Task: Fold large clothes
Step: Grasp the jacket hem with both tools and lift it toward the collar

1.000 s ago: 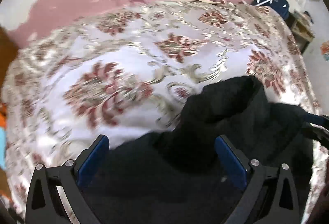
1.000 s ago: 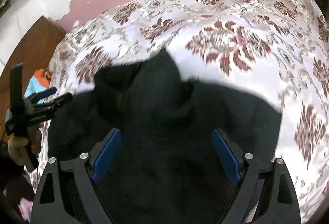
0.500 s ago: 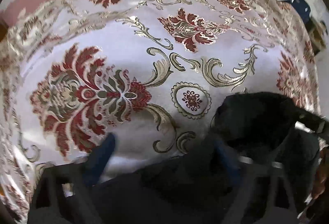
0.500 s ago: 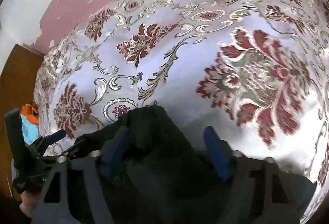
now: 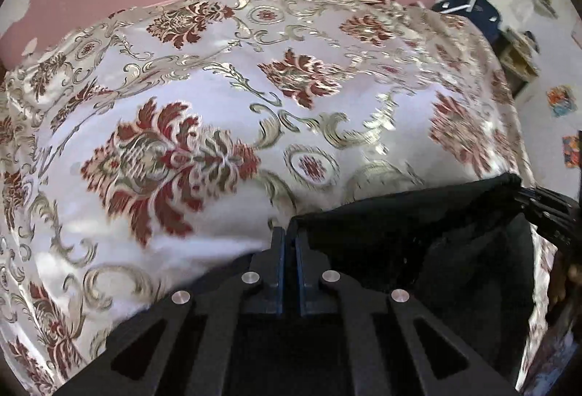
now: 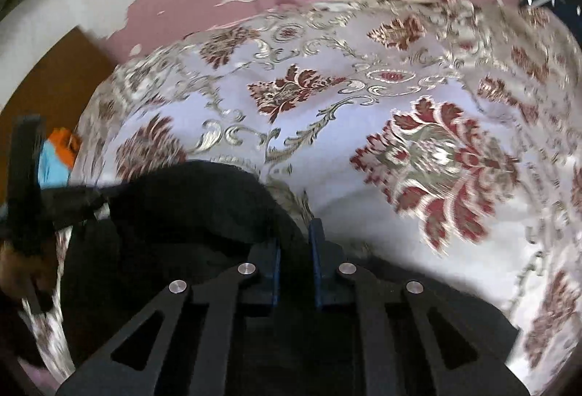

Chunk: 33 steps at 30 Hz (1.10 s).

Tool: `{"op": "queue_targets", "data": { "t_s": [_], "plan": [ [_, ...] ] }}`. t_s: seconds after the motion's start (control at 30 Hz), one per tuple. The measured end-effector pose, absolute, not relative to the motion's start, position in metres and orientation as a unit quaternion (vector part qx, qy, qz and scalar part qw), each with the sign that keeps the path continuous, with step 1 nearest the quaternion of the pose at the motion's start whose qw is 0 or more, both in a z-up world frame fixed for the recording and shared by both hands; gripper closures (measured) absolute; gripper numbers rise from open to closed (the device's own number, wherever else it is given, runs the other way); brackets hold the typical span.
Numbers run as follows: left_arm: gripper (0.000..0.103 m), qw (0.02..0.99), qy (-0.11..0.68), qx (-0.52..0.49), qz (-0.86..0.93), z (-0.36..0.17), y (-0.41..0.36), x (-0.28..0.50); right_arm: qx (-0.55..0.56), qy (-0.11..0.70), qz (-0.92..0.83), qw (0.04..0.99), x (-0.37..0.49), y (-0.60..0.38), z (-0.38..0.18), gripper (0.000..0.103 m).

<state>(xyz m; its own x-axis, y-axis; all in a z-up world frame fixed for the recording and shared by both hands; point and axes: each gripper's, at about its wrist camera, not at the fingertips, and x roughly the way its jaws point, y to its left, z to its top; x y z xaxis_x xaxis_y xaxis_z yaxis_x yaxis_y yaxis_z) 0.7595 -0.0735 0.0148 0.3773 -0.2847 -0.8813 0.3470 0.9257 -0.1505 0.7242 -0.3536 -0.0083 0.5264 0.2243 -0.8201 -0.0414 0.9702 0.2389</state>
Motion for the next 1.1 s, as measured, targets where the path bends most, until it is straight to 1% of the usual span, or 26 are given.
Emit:
{"op": "queue_targets", "data": {
  "t_s": [0.07, 0.17, 0.3, 0.37, 0.43, 0.57, 0.73, 0.77, 0.8, 0.83, 0.87, 0.9, 0.93, 0.97, 1.03, 1.07, 1.1],
  "plan": [
    [0.097, 0.827, 0.522, 0.052, -0.204, 0.019, -0.072, 0.741, 0.072, 0.491, 0.092, 0.863, 0.71, -0.352, -0.007, 0.096],
    [0.097, 0.811, 0.537, 0.094, -0.213, 0.012, -0.077, 0.718, 0.024, 0.514, 0.117, 0.85, 0.685, -0.343, -0.013, 0.096],
    [0.097, 0.772, 0.575, 0.159, -0.219, -0.019, -0.092, 0.693, 0.026, 0.544, 0.119, 0.83, 0.669, -0.345, -0.036, 0.096],
    [0.097, 0.766, 0.579, 0.176, -0.217, -0.03, -0.097, 0.687, 0.035, 0.554, 0.111, 0.825, 0.67, -0.342, -0.05, 0.096],
    [0.097, 0.764, 0.584, 0.178, -0.21, -0.044, -0.1, 0.686, 0.047, 0.564, 0.1, 0.819, 0.667, -0.341, -0.069, 0.096],
    [0.097, 0.771, 0.578, 0.168, -0.206, -0.066, -0.1, 0.686, 0.061, 0.551, 0.083, 0.828, 0.665, -0.339, -0.088, 0.096],
    [0.094, 0.778, 0.574, 0.099, -0.234, -0.053, -0.078, 0.682, 0.075, 0.537, 0.089, 0.836, 0.658, -0.34, -0.076, 0.096],
    [0.092, 0.774, 0.582, 0.081, -0.237, -0.046, -0.07, 0.683, 0.079, 0.535, 0.092, 0.836, 0.656, -0.342, -0.072, 0.095],
    [0.088, 0.771, 0.586, 0.074, -0.236, -0.042, -0.067, 0.682, 0.086, 0.533, 0.095, 0.836, 0.654, -0.345, -0.064, 0.094],
    [0.088, 0.769, 0.589, 0.07, -0.237, -0.037, -0.063, 0.68, 0.092, 0.53, 0.097, 0.837, 0.652, -0.348, -0.057, 0.089],
    [0.088, 0.769, 0.589, 0.067, -0.241, -0.031, -0.059, 0.678, 0.1, 0.526, 0.103, 0.838, 0.648, -0.351, -0.047, 0.075],
    [0.087, 0.771, 0.583, 0.065, -0.247, -0.02, -0.054, 0.675, 0.103, 0.522, 0.107, 0.84, 0.646, -0.353, -0.04, 0.066],
    [0.087, 0.779, 0.571, 0.068, -0.25, -0.011, -0.05, 0.674, 0.105, 0.512, 0.114, 0.845, 0.644, -0.355, -0.026, 0.053],
    [0.087, 0.793, 0.551, 0.072, -0.252, 0.0, -0.046, 0.67, 0.103, 0.502, 0.122, 0.85, 0.643, -0.357, -0.013, 0.051],
    [0.082, 0.817, 0.512, 0.071, -0.255, 0.021, -0.039, 0.669, 0.084, 0.492, 0.118, 0.859, 0.648, -0.358, 0.004, 0.051],
    [0.077, 0.824, 0.502, 0.068, -0.255, 0.025, -0.037, 0.672, 0.078, 0.489, 0.114, 0.861, 0.654, -0.358, 0.011, 0.051],
    [0.068, 0.831, 0.491, 0.057, -0.254, 0.033, -0.036, 0.676, 0.078, 0.489, 0.111, 0.861, 0.661, -0.359, 0.014, 0.051]
  ]
}}
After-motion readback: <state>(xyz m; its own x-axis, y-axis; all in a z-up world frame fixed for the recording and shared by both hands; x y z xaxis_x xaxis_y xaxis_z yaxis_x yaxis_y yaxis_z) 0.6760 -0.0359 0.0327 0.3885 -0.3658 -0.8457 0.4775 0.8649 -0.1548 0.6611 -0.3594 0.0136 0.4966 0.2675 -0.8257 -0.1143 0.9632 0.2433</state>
